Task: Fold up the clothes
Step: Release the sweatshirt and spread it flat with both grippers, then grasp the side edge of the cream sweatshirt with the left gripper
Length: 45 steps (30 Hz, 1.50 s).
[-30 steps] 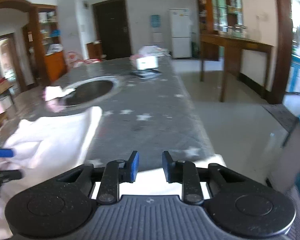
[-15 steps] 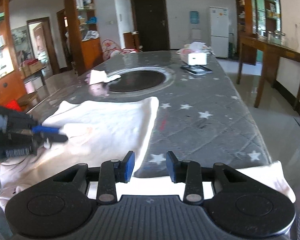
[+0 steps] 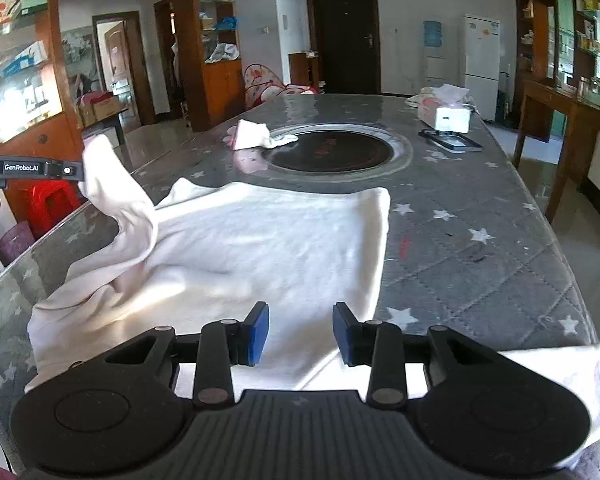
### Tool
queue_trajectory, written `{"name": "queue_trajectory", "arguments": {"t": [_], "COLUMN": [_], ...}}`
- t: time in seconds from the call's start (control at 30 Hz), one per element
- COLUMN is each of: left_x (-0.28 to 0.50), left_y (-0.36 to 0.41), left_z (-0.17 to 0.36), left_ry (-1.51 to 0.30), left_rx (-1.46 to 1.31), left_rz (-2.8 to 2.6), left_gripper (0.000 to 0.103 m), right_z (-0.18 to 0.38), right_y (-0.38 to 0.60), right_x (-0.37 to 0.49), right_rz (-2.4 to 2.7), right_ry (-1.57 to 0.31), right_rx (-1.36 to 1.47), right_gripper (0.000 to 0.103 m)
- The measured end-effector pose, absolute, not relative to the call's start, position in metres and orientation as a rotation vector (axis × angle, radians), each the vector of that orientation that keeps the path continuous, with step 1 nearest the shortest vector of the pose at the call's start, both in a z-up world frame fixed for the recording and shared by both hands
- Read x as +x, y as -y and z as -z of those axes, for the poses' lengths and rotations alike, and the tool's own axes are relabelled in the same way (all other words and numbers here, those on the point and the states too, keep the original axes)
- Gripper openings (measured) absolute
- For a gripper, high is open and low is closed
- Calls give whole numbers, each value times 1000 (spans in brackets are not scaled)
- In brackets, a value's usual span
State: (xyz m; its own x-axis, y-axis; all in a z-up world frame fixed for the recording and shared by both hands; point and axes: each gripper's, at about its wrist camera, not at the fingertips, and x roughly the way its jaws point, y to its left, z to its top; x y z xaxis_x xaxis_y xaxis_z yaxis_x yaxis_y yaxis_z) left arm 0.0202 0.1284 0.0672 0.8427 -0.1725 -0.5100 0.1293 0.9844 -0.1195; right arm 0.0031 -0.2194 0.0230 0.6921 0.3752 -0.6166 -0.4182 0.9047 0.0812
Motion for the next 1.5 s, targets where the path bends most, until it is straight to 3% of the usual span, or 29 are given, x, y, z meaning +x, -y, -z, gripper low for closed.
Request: {"name": "queue_trajectory", "arguments": {"t": [0.53, 0.6, 0.93, 1.0, 1.23, 1.5], "left_x": [-2, -6, -30, -31, 12, 39], "left_y": [-230, -239, -251, -238, -199, -197], "left_z": [-25, -17, -26, -34, -33, -19], "left_ry": [-602, -634, -650, -637, -742, -815], "left_rx": [-152, -148, -165, -166, -174, -192], "left_rz": [-99, -144, -273, -212, -176, -381], "left_gripper": [12, 15, 26, 33, 35, 52], "right_z": [-13, -13, -9, -9, -6, -3], "right_y": [192, 190, 185, 184, 184, 187], "right_x": [3, 2, -1, -1, -1, 0], "right_rz": [-484, -489, -513, -516, -527, -538], "right_ry": [-715, -715, -722, -724, -727, -731], "right_rx": [-122, -124, -130, -130, -118, -103], "right_gripper": [37, 42, 43, 43, 44, 48]}}
